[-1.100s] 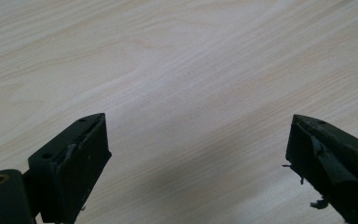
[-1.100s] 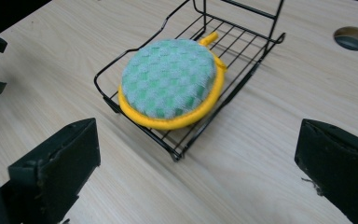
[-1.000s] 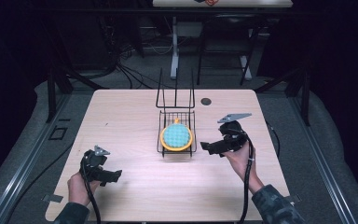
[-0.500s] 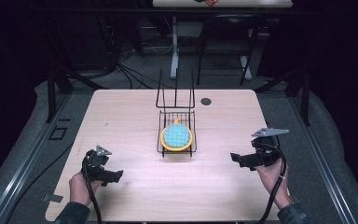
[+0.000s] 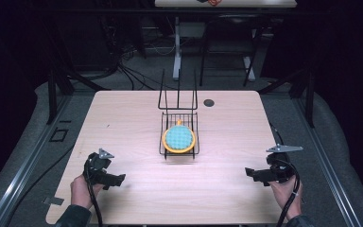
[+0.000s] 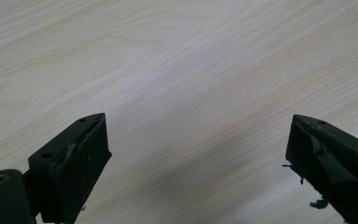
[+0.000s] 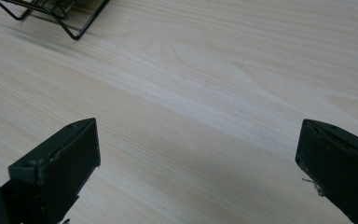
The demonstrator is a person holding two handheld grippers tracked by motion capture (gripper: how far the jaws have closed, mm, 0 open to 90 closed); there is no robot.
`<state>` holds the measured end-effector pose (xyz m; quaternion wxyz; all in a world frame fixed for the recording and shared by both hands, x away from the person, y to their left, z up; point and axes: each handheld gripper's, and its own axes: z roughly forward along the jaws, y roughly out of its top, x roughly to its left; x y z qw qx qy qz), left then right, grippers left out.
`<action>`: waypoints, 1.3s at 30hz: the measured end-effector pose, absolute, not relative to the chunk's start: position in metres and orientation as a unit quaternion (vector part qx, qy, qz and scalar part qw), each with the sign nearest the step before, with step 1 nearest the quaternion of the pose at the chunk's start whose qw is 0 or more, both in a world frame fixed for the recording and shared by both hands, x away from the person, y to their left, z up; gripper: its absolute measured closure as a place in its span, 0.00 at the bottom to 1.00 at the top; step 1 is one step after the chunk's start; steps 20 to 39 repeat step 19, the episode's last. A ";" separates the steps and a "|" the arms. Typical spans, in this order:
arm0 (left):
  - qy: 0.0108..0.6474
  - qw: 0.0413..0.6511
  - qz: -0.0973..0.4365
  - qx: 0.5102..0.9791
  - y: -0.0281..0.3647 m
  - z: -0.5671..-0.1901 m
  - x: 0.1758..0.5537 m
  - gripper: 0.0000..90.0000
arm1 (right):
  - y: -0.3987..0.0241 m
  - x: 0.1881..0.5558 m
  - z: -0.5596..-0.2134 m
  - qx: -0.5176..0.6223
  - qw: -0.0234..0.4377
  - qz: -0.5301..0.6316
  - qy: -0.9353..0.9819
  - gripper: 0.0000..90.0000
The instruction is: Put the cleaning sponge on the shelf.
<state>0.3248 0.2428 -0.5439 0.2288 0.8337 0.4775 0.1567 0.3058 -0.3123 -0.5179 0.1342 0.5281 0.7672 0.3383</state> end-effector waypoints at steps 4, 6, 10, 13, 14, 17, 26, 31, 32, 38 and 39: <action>0.474 0.228 0.156 0.836 0.242 -0.544 0.325 0.06 | -0.317 0.307 -0.527 0.536 0.130 0.325 0.768 0.00; 0.475 0.229 0.157 0.835 0.242 -0.544 0.326 0.06 | -0.319 0.309 -0.530 0.538 0.132 0.318 0.770 0.00; 0.474 0.225 0.155 0.837 0.242 -0.545 0.326 0.06 | -0.320 0.312 -0.537 0.542 0.124 0.310 0.771 0.00; 0.475 0.225 0.153 0.837 0.242 -0.546 0.327 0.06 | -0.320 0.314 -0.540 0.545 0.117 0.303 0.773 0.00; 0.474 0.225 0.154 0.837 0.242 -0.546 0.327 0.06 | -0.321 0.314 -0.540 0.545 0.117 0.302 0.774 0.00; 0.474 0.224 0.154 0.837 0.242 -0.545 0.327 0.06 | -0.321 0.314 -0.537 0.544 0.120 0.305 0.773 0.00; 0.475 0.223 0.154 0.837 0.242 -0.545 0.327 0.06 | -0.322 0.313 -0.536 0.543 0.122 0.307 0.772 0.00; 0.475 0.223 0.154 0.837 0.242 -0.545 0.327 0.06 | -0.322 0.313 -0.536 0.543 0.122 0.307 0.772 0.00; 0.475 0.223 0.154 0.837 0.242 -0.545 0.327 0.06 | -0.322 0.313 -0.536 0.543 0.122 0.307 0.772 0.00; 0.475 0.223 0.154 0.837 0.242 -0.545 0.327 0.06 | -0.322 0.313 -0.536 0.543 0.122 0.307 0.772 0.00; 0.475 0.223 0.154 0.837 0.242 -0.545 0.327 0.06 | -0.322 0.313 -0.536 0.543 0.122 0.307 0.772 0.00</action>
